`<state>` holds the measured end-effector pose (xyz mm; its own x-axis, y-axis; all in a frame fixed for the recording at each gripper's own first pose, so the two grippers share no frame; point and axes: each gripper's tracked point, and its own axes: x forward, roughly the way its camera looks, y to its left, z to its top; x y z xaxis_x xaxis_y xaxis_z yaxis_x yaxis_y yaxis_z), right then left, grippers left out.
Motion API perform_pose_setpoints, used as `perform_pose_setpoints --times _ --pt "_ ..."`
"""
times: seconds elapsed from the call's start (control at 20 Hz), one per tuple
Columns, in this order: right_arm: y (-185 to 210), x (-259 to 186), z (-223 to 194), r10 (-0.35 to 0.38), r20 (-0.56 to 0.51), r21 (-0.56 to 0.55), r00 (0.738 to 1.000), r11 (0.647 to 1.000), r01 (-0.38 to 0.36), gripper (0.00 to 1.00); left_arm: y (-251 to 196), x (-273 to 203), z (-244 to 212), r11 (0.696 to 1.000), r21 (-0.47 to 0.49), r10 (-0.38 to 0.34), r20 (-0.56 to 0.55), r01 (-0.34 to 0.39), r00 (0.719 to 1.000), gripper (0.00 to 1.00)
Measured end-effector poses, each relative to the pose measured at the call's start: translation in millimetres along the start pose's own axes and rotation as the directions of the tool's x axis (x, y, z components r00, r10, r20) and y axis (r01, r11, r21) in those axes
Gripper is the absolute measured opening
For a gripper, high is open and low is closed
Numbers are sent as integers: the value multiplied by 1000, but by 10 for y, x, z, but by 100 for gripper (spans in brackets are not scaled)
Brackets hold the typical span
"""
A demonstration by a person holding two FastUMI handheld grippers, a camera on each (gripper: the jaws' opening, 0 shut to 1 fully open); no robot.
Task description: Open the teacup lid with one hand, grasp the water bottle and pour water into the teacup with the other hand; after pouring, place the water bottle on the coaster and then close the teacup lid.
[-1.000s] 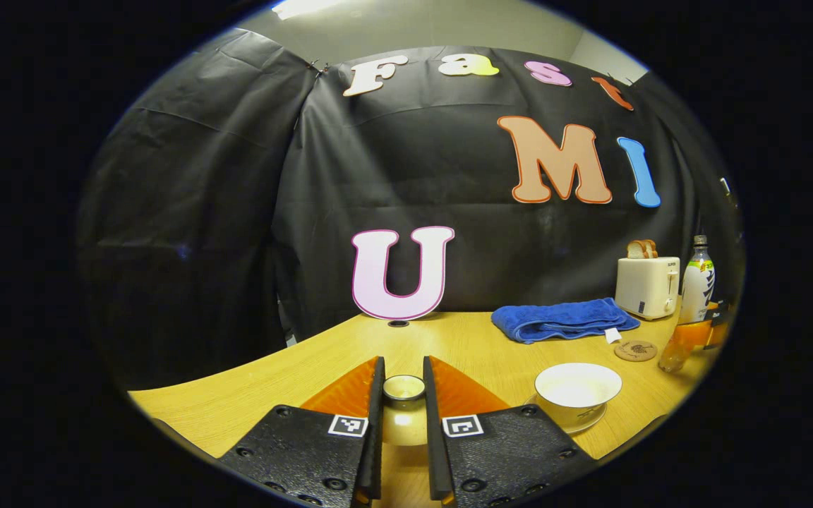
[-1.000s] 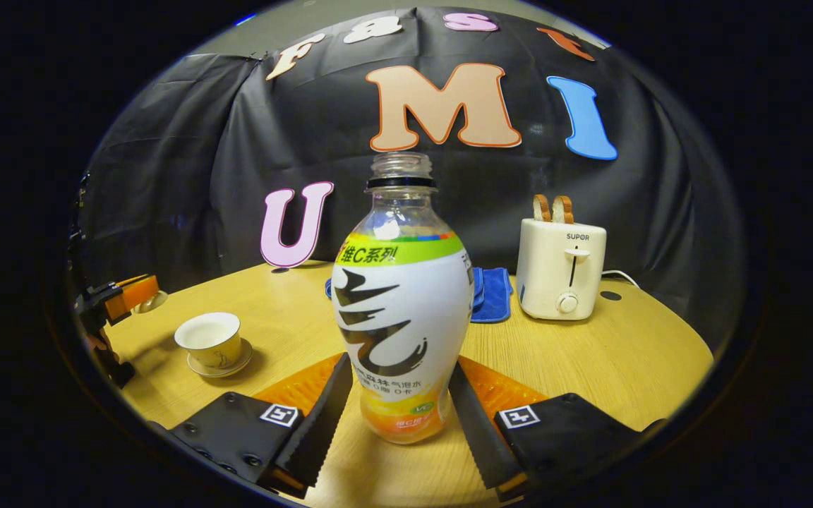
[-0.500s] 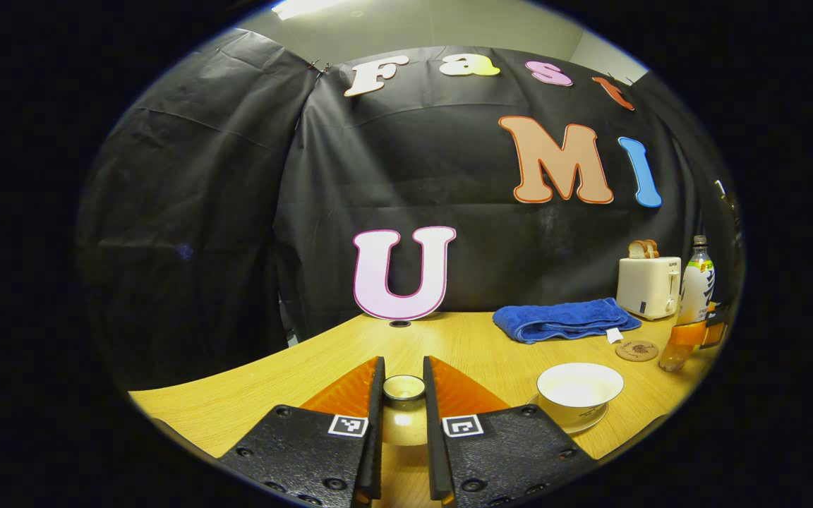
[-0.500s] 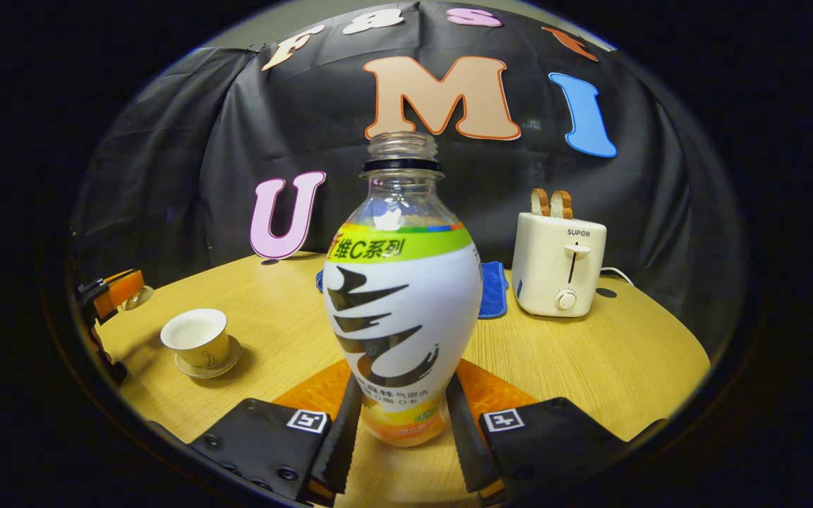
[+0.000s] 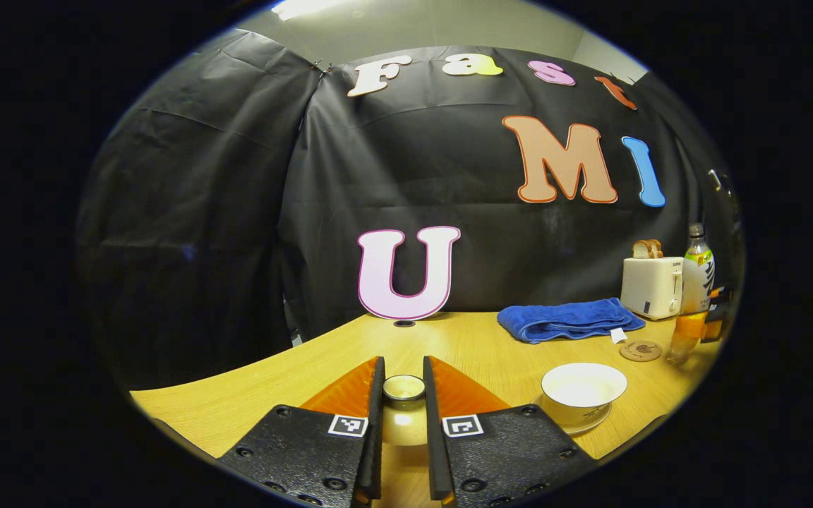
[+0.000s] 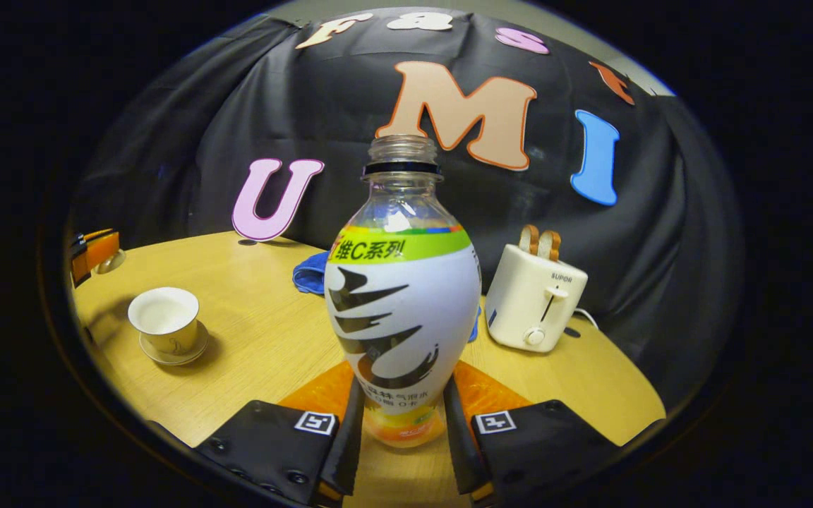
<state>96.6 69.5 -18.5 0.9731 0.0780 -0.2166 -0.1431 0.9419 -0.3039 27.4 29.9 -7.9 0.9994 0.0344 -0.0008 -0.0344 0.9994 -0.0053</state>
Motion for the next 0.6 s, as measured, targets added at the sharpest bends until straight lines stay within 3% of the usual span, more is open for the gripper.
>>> perform_pose_setpoints --times 0.15,0.25,0.45,0.6 --pt "-3 14 198 -13 29 -140 999 990 17 57 1 -4 -6 1000 -1 1 -1 -1 1000 24" --pt "-8 9 268 -38 36 -274 999 961 46 57 5 -2 -6 1000 -2 1 -1 -1 1000 24" --pt "113 19 362 -52 81 -494 995 865 85 56 6 -3 -13 1000 -3 2 -2 -2 1000 24" --pt "303 67 291 -28 85 -604 996 793 74 55 8 -3 -8 1000 -4 2 -2 -2 1000 22"
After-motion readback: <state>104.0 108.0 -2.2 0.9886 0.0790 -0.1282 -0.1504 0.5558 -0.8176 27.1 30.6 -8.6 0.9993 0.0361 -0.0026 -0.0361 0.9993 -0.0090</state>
